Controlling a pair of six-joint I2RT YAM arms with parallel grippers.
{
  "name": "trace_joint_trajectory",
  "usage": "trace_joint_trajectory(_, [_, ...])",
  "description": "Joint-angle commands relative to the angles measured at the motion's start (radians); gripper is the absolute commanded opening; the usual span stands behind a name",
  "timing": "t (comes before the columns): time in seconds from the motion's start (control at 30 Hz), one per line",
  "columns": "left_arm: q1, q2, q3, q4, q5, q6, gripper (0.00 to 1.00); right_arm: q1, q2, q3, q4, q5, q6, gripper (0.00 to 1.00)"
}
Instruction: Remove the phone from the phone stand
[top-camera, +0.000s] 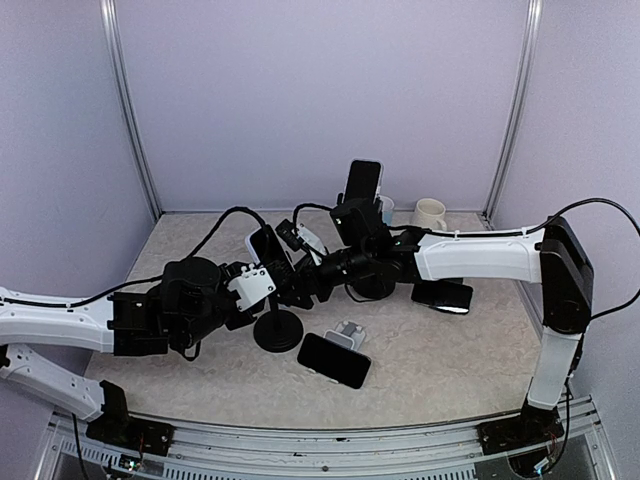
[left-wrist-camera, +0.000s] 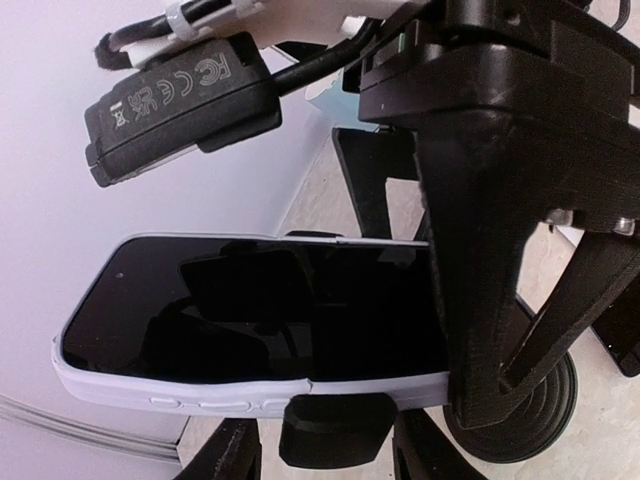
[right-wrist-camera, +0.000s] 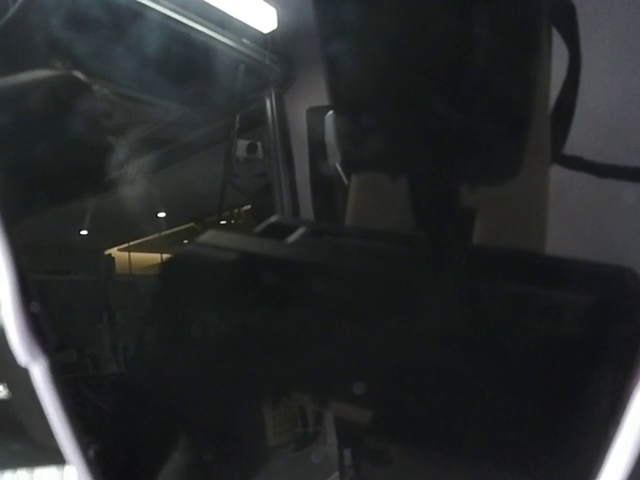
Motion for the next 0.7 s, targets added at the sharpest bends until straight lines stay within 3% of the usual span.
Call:
trace_joint_trajectory(0.0, [-0.014, -0.044, 0.022, 0.05, 0.047, 0.026, 0.42, 0.005, -0.006, -0.018, 0.003, 0.014, 0.0, 0.76])
trace_joint_trajectory(0.33, [-0.022, -0.02, 0.034, 0.024, 0.059, 0.016, 0.16, 0.006, -0.005, -0.013, 0.018, 0.017, 0.023, 0.96])
trace_joint_trajectory(0.67, [-0.028, -0.025, 0.033, 0.016, 0.047, 0.009, 0.09, 0.006, 0.026, 0.018, 0.016, 0.025, 0.019, 0.92])
